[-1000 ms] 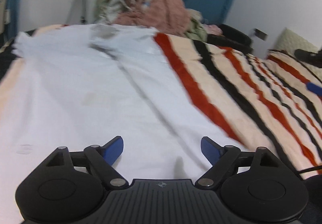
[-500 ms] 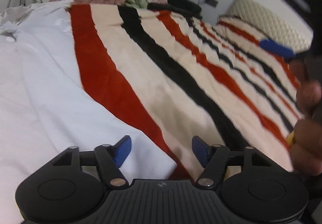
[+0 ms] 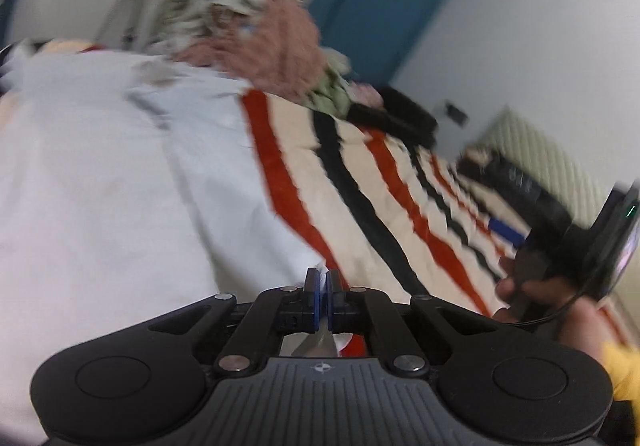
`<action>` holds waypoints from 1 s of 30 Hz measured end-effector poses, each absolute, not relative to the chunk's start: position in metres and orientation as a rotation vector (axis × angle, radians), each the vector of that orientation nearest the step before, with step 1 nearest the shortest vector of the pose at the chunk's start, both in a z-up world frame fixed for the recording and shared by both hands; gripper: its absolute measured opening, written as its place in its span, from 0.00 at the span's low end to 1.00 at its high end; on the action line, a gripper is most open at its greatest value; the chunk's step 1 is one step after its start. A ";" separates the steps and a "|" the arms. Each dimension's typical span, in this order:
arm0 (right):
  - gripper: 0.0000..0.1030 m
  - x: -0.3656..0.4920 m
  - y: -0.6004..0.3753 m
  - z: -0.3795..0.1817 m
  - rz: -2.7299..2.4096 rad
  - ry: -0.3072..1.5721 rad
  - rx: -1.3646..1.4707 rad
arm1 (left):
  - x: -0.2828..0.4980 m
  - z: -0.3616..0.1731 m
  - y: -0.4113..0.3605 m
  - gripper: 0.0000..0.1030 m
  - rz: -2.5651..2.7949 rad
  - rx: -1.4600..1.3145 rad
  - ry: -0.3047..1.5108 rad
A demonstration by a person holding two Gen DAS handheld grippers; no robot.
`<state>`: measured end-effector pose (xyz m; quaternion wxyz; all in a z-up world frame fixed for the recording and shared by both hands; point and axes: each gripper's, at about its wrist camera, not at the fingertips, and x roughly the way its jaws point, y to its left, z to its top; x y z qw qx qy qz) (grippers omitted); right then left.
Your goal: Fold clothes
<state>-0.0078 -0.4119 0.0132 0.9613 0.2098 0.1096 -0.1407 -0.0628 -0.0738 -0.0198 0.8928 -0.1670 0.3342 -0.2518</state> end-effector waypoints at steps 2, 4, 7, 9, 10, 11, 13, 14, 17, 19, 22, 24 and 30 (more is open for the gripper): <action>0.95 -0.008 -0.403 0.015 -0.243 0.238 0.422 | -0.075 -0.025 -0.039 0.03 -0.460 -0.423 0.739; 0.95 -0.007 -0.391 0.016 -0.193 0.261 0.414 | -0.075 -0.037 -0.024 0.03 -0.401 -0.428 0.789; 0.95 -0.004 -0.369 0.015 -0.113 0.304 0.388 | -0.075 -0.055 -0.004 0.03 -0.313 -0.432 0.863; 0.95 -0.002 -0.353 0.014 -0.059 0.336 0.364 | -0.075 -0.068 0.009 0.03 -0.254 -0.434 0.911; 0.95 -0.001 -0.345 0.013 -0.030 0.353 0.354 | -0.075 -0.074 0.016 0.03 -0.224 -0.435 0.935; 0.95 -0.001 -0.337 0.013 -0.009 0.365 0.337 | -0.074 -0.073 0.014 0.04 -0.222 -0.405 0.931; 0.95 -0.001 -0.322 0.012 0.029 0.383 0.299 | -0.073 -0.070 0.009 0.07 -0.221 -0.343 0.920; 0.95 -0.002 -0.315 0.012 0.042 0.386 0.283 | -0.072 -0.069 0.006 0.11 -0.221 -0.312 0.914; 0.95 -0.006 -0.303 0.013 0.072 0.377 0.259 | -0.073 -0.060 -0.002 0.43 -0.253 -0.257 0.888; 0.95 -0.010 -0.299 0.012 0.081 0.367 0.254 | -0.072 -0.053 -0.012 0.55 -0.260 -0.207 0.842; 0.95 -0.012 -0.298 0.014 0.088 0.353 0.263 | -0.079 -0.032 -0.015 0.70 -0.270 -0.123 0.733; 0.95 -0.013 -0.298 0.015 0.087 0.344 0.268 | -0.072 -0.020 -0.016 0.83 -0.271 -0.097 0.676; 0.95 -0.018 -0.293 0.016 0.078 0.311 0.262 | -0.040 0.010 -0.020 1.00 -0.258 -0.040 0.574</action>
